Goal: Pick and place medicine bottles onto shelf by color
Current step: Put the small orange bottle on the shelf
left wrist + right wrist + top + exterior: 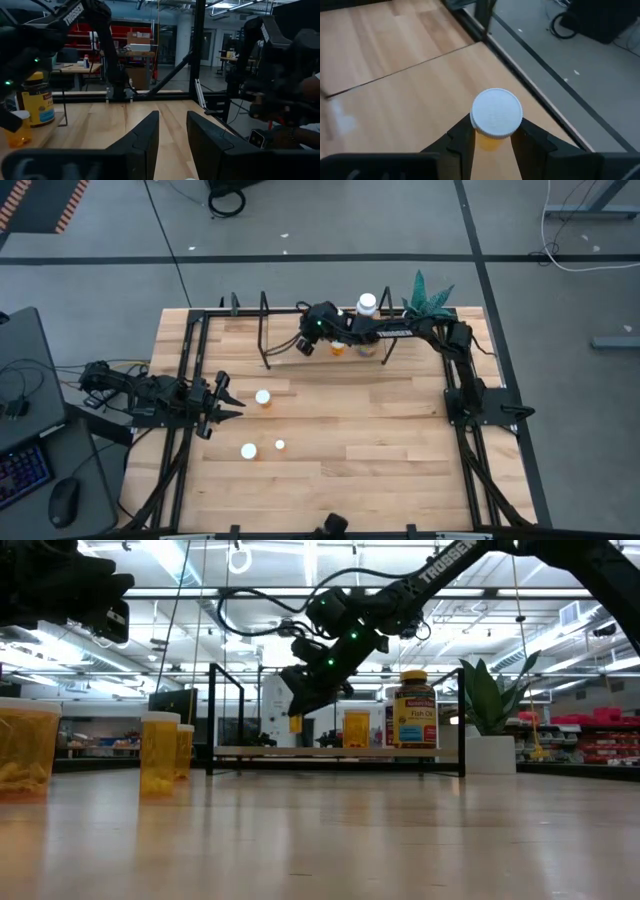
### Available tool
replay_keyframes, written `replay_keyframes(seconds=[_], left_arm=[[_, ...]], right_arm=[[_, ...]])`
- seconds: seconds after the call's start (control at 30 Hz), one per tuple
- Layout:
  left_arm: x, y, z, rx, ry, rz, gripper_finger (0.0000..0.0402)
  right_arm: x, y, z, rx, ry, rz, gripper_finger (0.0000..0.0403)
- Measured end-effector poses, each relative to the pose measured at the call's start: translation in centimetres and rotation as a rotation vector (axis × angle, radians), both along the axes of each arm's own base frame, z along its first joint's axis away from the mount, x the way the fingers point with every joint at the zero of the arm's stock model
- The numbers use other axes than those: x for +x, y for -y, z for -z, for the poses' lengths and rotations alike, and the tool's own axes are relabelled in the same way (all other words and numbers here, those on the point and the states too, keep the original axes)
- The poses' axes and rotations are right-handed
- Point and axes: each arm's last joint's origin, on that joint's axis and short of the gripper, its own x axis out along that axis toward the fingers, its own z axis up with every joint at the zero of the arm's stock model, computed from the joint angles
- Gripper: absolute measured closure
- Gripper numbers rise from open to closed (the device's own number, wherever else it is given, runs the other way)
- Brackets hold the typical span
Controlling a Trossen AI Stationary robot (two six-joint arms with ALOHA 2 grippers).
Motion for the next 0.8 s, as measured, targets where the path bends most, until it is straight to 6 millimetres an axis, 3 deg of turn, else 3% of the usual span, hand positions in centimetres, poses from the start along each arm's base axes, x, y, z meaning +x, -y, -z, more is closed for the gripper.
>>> replay_keyframes(seconds=[0.47,0.8], left_arm=[[0.0,0.0,0.0,0.0,0.0,0.0,0.0294],[0.0,0.0,0.0,0.0,0.0,0.0,0.0294]], right_arm=[[-2.1,3.8,0.5,0.042,-0.039,0.103,0.0279],[-2.8,4.6,0.8,0.084,-0.06,0.132,0.0279]])
